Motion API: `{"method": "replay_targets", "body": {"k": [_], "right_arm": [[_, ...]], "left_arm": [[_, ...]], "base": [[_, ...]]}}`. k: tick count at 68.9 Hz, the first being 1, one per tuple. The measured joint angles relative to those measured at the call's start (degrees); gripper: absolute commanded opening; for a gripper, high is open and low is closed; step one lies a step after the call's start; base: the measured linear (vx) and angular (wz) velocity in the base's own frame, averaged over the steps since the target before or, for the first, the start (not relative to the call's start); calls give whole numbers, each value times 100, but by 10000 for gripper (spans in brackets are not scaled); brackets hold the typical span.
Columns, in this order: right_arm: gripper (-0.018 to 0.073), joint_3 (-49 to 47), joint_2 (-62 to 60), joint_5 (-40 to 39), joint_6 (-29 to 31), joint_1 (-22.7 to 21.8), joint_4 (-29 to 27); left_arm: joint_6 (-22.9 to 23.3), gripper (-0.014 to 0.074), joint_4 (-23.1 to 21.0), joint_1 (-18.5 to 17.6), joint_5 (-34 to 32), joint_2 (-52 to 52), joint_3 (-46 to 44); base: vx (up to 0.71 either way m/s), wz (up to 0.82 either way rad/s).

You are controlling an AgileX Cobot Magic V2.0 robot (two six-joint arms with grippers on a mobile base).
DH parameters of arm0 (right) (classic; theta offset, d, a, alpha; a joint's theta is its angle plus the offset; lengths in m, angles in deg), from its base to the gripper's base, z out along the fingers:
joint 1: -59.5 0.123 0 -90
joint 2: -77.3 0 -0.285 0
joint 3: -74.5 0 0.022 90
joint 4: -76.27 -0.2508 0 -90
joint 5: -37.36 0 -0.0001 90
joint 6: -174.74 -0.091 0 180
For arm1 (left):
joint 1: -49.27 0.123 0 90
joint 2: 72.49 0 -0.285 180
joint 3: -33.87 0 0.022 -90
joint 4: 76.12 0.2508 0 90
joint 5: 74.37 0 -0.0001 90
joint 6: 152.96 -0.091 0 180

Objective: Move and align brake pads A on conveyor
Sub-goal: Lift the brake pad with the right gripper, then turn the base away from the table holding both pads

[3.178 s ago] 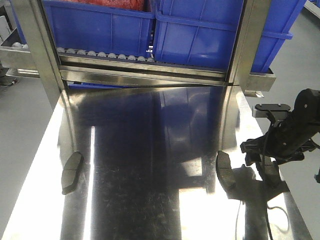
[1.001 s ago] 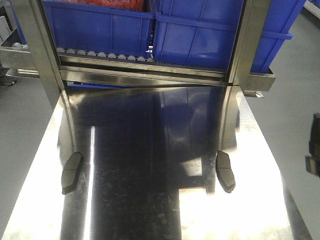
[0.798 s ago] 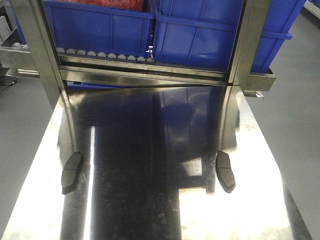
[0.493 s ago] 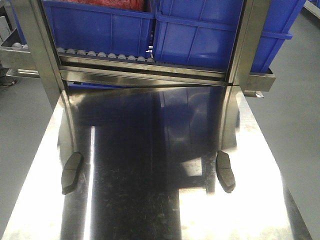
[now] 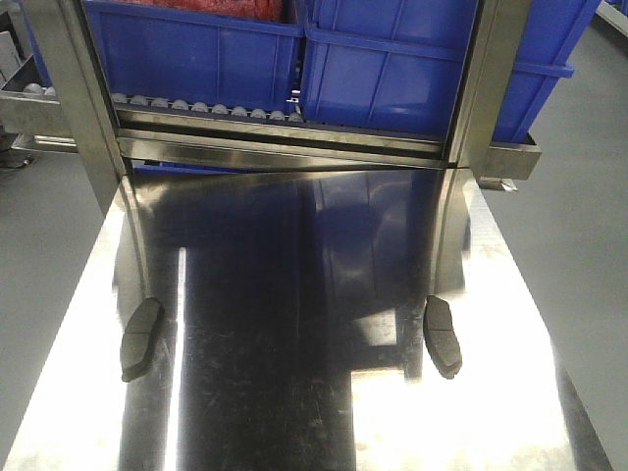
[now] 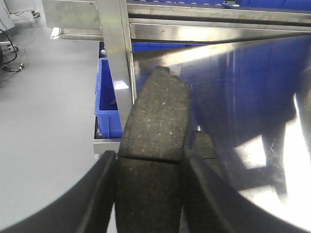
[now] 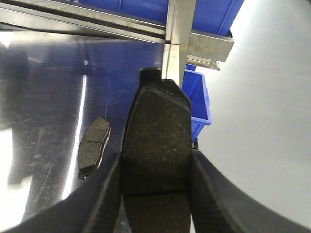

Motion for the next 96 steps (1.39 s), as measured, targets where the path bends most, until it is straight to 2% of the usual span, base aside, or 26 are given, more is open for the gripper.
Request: {"method": "replay_targets", "body": {"k": [62,96], "right_arm": [[14,0,0,0,0,0,0],[14,0,0,0,0,0,0]], "left_arm": [[0,146,0,0,0,0,0],[0,146,0,0,0,0,0]], "base": [[-1,1],[-17,18]]}}
